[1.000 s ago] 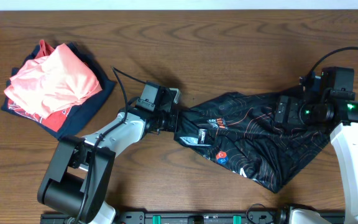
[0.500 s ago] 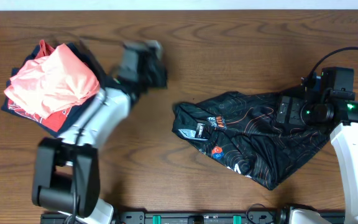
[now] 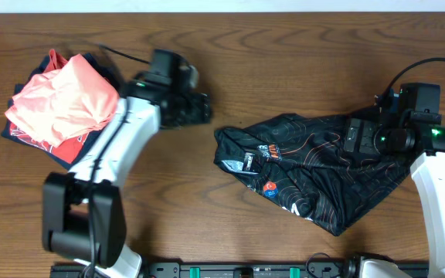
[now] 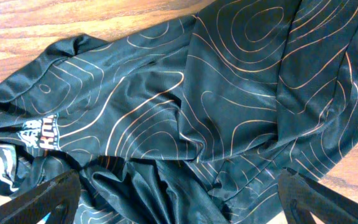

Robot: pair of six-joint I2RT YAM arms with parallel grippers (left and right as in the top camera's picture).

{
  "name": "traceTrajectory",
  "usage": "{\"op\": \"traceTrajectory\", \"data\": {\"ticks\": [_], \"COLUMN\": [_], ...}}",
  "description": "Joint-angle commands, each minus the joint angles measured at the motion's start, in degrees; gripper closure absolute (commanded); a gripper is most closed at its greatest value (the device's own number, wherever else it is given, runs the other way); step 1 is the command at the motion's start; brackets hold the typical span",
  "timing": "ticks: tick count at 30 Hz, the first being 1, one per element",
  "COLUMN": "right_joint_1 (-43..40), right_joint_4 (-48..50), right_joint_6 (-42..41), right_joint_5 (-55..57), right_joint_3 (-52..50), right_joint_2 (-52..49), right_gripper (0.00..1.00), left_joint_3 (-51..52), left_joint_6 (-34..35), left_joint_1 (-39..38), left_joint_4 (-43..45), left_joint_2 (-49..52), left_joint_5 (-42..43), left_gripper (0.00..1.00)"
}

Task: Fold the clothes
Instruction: 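Drag the jersey leftward with the left gripper to the table center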

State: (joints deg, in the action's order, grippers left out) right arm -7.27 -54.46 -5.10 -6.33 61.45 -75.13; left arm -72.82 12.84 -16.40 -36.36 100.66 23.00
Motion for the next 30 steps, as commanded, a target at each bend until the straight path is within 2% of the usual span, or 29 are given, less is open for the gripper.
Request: {"op": "traceTrajectory", "data": {"ticks": [1, 8, 10, 11, 12, 15, 19, 25, 26, 28, 30], "right_joint_1": [-0.39, -0.39, -0.39, -0.39, -0.39, -0.39, -0.39, -0.39, -0.39, -0.39, -0.39], "right_joint_4": [-0.44, -0.85, -0.87, -0.85, -0.81, -0.81, -0.81, -0.76, -0.66, -0.57, -0.59], "right_joint_6": [0.7, 0.72, 0.7, 0.7, 0.7, 0.7, 0.7, 0.7, 0.7, 0.7, 0.7], "right_joint_5": [0.55, 0.57, 0.55, 0.57, 0.57, 0.57, 0.57, 0.57, 0.57, 0.55, 0.55], "right_joint_3": [0.68, 0.68, 0.68, 0.68, 0.68, 0.68, 0.68, 0.68, 0.68, 0.68, 0.68], "right_joint_2": [0.66, 0.66, 0.66, 0.66, 0.66, 0.66, 0.66, 0.66, 0.66, 0.66, 0.66], "right_gripper": [0.01, 0.01, 0.01, 0.01, 0.01, 0.01, 0.01, 0.01, 0.01, 0.01, 0.01], "left_joint_3": [2.45, 2.64, 2.62, 2.62, 2.56, 0.35, -7.56, -21.88, -23.28, -23.85, -23.74], "left_joint_6": [-0.5, -0.48, -0.52, -0.52, -0.5, -0.76, -0.74, 1.27, 1.27, 1.25, 1.25], "left_joint_1": [-3.5, -9.07, -9.81, -9.94, -9.92, -8.59, -3.3, 7.1, 8.41, 9.94, 10.56], "left_joint_4": [1.66, 6.43, 8.48, 9.9, 11.56, 14.34, 14.03, 10.69, 9.62, 7.61, 3.63], "left_joint_2": [4.09, 13.14, 14.4, 14.71, 14.73, 13.73, 11.82, 11.61, 11.61, 11.61, 11.65], "left_joint_5": [0.98, 1.01, 0.98, 0.98, 0.98, -0.22, -7.37, -7.76, -6.8, -4.13, -2.43], "left_gripper": [0.2, 0.22, 0.46, 0.81, 0.94, 0.94, 0.94, 0.94, 0.88, 0.42, 0.04]}}
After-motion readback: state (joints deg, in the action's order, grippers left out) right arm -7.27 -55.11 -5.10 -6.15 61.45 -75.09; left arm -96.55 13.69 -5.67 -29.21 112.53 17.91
